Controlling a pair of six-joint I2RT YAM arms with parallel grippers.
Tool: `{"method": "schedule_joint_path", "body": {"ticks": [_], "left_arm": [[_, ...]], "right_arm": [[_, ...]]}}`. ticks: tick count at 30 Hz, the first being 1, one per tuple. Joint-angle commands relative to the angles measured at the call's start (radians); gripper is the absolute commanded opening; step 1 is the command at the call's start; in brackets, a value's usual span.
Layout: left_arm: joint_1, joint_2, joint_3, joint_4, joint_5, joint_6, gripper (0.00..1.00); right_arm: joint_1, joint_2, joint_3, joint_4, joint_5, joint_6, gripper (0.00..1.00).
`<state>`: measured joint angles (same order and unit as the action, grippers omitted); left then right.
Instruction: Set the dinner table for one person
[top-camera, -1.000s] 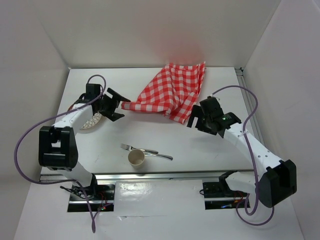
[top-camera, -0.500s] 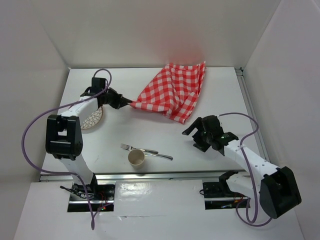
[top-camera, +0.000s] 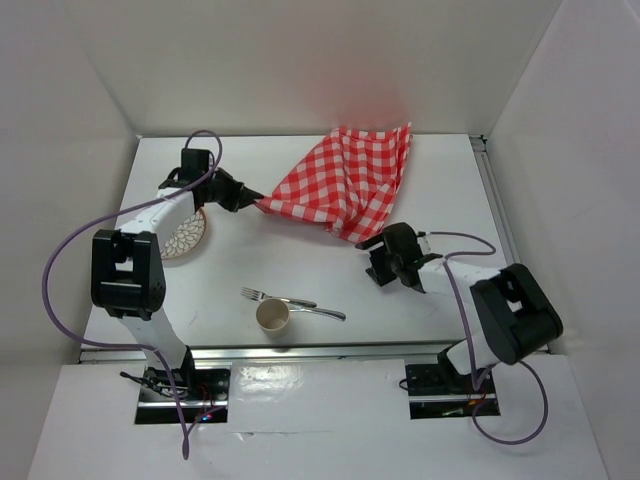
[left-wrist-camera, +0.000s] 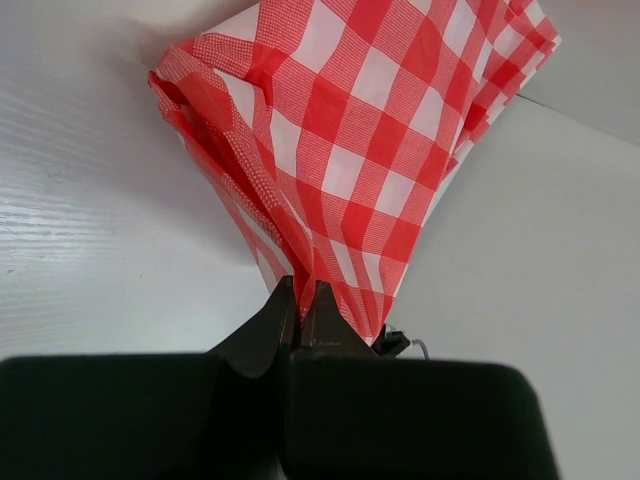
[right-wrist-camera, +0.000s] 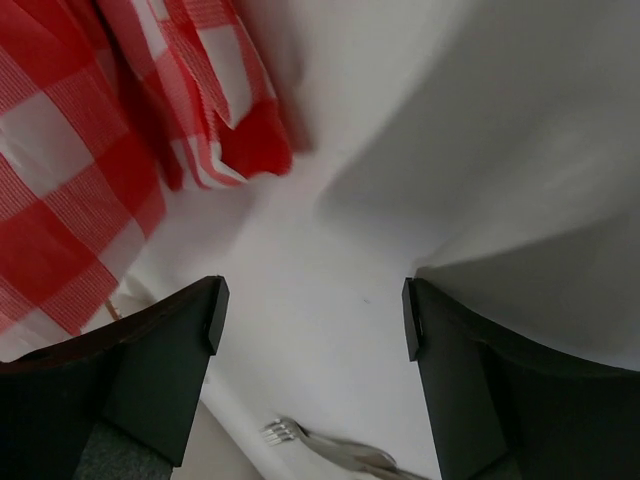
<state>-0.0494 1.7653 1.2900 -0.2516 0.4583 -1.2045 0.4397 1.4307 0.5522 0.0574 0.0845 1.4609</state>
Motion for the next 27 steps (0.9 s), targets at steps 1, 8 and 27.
{"method": "schedule_joint_path", "body": {"ticks": [1,8,27], "left_arm": [[0.0,-0.023,0.032,-0.006,0.014,0.026,0.0],[0.02,-0.023,0.058,-0.018,0.017,0.049,0.0],[0.14,0.185,0.715,-0.239,0.062,0.244,0.0]], "right_arm": [[0.022,0.101,0.057,0.088,0.083,0.091,0.81],[0.022,0.253,0.193,0.064,0.179,0.098,0.73],[-0.348,0.131,0.718,-0.087,0.058,-0.459,0.0]]}}
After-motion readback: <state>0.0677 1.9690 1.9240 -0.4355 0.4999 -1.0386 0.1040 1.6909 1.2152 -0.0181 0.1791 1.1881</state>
